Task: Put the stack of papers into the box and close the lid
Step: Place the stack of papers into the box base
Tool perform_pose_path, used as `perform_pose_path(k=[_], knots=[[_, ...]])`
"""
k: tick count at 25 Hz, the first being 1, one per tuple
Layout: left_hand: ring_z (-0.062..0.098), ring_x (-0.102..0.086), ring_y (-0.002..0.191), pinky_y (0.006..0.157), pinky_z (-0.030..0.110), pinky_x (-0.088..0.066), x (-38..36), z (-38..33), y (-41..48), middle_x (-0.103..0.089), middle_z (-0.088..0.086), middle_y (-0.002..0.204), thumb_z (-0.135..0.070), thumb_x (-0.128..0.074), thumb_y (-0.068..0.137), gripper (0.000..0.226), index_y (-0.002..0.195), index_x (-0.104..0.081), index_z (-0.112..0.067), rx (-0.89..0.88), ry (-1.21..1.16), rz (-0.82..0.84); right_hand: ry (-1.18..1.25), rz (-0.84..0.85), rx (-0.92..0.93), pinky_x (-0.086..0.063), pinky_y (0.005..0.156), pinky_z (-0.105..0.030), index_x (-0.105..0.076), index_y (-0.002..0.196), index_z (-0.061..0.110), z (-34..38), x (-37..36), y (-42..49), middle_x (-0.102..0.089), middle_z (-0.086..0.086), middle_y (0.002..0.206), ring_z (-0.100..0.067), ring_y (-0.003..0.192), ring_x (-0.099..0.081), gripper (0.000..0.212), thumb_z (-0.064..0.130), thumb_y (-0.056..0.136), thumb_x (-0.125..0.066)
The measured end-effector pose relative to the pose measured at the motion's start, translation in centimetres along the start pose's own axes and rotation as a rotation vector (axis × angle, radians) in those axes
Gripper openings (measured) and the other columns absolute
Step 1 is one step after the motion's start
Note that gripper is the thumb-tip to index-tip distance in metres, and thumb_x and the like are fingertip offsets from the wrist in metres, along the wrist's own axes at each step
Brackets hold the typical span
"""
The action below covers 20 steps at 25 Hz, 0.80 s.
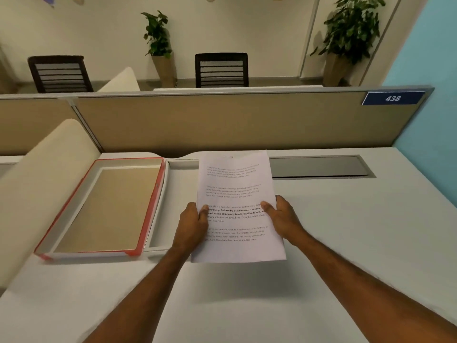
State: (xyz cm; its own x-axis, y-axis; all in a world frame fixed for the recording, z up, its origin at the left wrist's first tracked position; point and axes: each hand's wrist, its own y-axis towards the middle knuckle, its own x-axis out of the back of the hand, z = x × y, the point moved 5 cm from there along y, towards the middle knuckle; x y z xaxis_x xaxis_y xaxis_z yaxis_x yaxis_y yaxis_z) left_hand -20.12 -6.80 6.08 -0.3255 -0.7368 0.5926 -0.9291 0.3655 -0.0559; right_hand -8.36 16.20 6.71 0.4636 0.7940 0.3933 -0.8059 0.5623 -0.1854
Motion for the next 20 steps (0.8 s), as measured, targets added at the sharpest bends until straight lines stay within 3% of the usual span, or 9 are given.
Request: perform_pose_path(k=[8, 13, 20], knots=[[0.001, -0.052, 0.07, 0.054, 0.013, -0.036, 4.5, 3.5, 4.3, -0.06, 0.003, 0.095, -0.033, -0.045, 0.1, 0.023, 0.098, -0.05, -0.011, 0.069, 0.121, -0.093, -0.039, 0.085, -0.046, -0.051, 0.077, -0.031, -0.051, 0.124, 0.008, 2.0, -7.3, 3.7, -0.064, -0.009, 0.126, -0.02, 0.097, -0.062, 0.037, 0.034, 0.098, -0.05], [0.032, -0.062, 0.093, 0.079, 0.034, -0.048, 5.9, 5.5, 7.9, -0.065, 0.02, 0.111, -0.032, -0.045, 0.099, 0.039, 0.112, -0.056, 0.003, 0.138, 0.13, -0.07, -0.061, 0.128, -0.118, -0.05, 0.08, -0.032, -0.051, 0.124, 0.005, 3.1, -10.5, 7.4, -0.063, -0.012, 0.127, -0.026, 0.104, -0.063, 0.039, 0.033, 0.097, -0.051], [0.03, -0.06, 0.092, 0.08, 0.036, -0.048, 5.3, 8.6, 9.6, -0.064, 0.022, 0.112, -0.035, -0.047, 0.099, 0.041, 0.111, -0.054, 0.004, 0.233, 0.176, 0.009, -0.162, 0.183, -0.19, -0.052, 0.087, -0.034, -0.054, 0.124, 0.002, 1.6, -13.5, 9.8, -0.063, -0.014, 0.129, -0.031, 0.11, -0.064, 0.039, 0.03, 0.097, -0.054]])
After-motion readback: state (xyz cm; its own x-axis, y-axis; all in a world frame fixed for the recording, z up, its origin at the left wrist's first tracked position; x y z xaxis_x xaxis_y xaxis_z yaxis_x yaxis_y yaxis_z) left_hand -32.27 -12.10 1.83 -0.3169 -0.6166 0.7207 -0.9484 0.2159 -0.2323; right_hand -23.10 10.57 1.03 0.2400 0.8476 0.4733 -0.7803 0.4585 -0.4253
